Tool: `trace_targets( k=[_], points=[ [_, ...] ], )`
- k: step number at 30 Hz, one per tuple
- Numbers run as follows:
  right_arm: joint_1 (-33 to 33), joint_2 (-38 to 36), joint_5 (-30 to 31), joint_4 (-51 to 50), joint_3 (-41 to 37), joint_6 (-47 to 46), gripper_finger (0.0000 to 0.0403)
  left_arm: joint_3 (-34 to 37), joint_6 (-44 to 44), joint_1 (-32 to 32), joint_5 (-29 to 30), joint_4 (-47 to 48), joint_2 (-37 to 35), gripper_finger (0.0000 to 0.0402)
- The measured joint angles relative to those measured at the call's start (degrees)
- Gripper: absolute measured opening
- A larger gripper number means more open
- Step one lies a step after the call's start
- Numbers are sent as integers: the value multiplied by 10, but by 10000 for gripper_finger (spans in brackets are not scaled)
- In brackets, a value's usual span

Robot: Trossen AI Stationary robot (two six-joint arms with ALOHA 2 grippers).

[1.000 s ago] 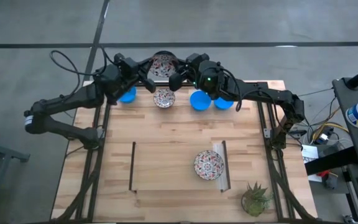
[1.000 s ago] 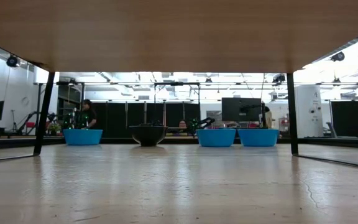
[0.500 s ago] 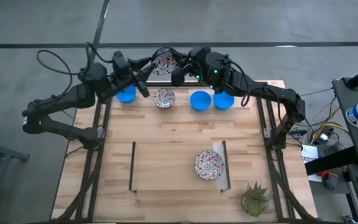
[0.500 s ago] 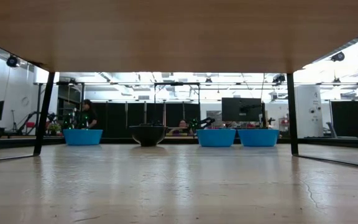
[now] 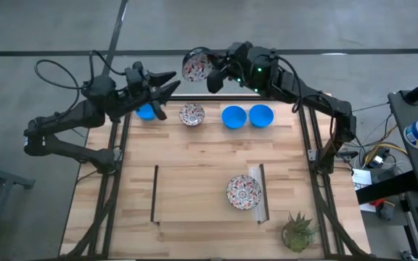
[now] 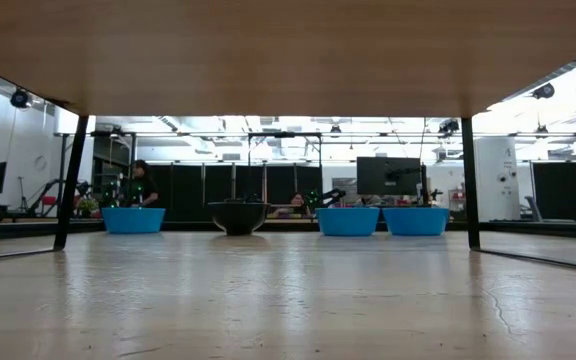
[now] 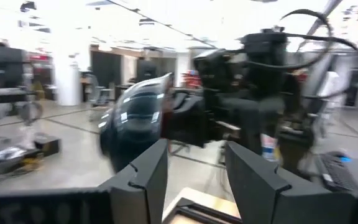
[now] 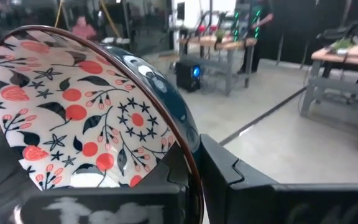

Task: Pick & Place Mini bowls
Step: Stack the bottom white patterned bowl on top of the other white patterned bowl on the shelf

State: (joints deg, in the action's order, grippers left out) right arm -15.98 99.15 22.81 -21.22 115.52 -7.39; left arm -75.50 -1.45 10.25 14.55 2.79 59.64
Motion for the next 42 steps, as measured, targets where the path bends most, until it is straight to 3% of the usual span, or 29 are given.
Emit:
trace_targets(
  k=[10, 21, 31, 42],
  points=[
    [-34, 0, -64, -139, 41, -49, 12, 1, -65, 0, -96, -2, 0, 154],
    [-68, -1, -183, -330, 86, -100, 12, 1, -141, 0, -229, -2, 0, 154],
    [-75, -1, -367, -467, 81, -170, 13, 1, -157, 0, -246, -2, 0, 154],
    [-34, -1, -488, -590, 80, -193, 13, 4, -172, 0, -246, -1, 0, 154]
  ],
)
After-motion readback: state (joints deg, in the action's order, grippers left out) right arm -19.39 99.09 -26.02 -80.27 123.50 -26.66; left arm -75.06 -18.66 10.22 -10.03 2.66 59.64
